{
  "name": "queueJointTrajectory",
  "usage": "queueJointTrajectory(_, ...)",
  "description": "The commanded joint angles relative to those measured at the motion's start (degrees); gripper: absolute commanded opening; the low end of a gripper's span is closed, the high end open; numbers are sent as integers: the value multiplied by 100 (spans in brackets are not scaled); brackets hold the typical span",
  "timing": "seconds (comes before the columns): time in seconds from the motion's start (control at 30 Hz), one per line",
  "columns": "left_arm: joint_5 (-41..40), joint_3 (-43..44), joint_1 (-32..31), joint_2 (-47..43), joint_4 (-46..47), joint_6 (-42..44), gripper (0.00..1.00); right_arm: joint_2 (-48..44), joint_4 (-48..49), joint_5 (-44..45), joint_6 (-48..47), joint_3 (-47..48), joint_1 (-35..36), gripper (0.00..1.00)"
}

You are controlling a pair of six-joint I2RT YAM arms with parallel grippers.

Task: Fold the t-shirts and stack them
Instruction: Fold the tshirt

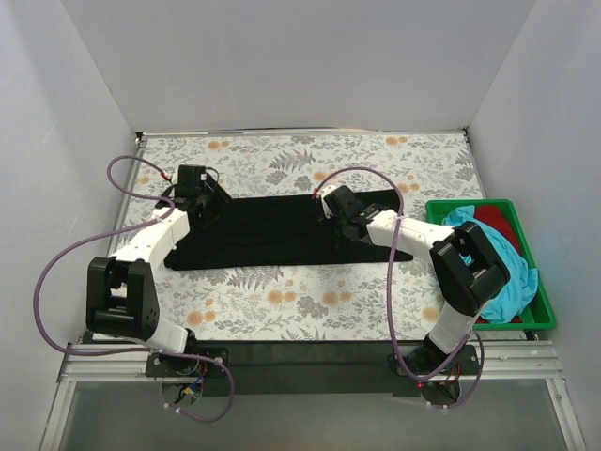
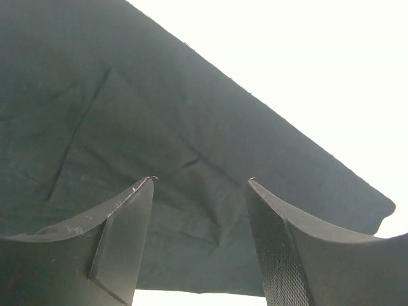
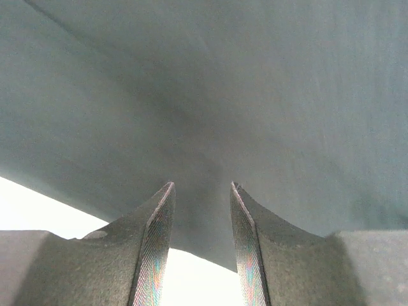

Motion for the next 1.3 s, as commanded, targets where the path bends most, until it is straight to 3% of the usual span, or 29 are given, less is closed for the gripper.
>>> queueJointTrajectory(0.0,-258,18,-121,347,-276,-21,56,-431,-605,547,182,-460,-150,40)
queueJointTrajectory(0.3,-381,273,-245,1402,-232,5,57,-257,-543,153,138,-1059,-274,40)
queueJointTrajectory(0.43,-548,702,-245,2140,-206,285,61,-177,-859,-830,33,-1288,-204,40)
queueJointTrajectory(0.6,-505,2117,-236,3388,-294,1074,63,50,-1201,-2177,111,-1368,356,40)
queueJointTrajectory(0.77,4,3839,-245,4627,-443,2025,66,604,-1862,-2642,147,-464,1245,40)
queueJointTrajectory(0.93,656,5692,-262,5839,-627,2562,67,1763,-2116,-3214,-2,1693,1914,40)
queueJointTrajectory(1.1,858,6179,-262,6246,-347,2940,71,2818,-2318,-3346,-82,3245,2038,40)
queueJointTrajectory(1.27,832,5978,-262,5976,49,2984,81,2645,-2371,-2926,-82,3537,2029,42)
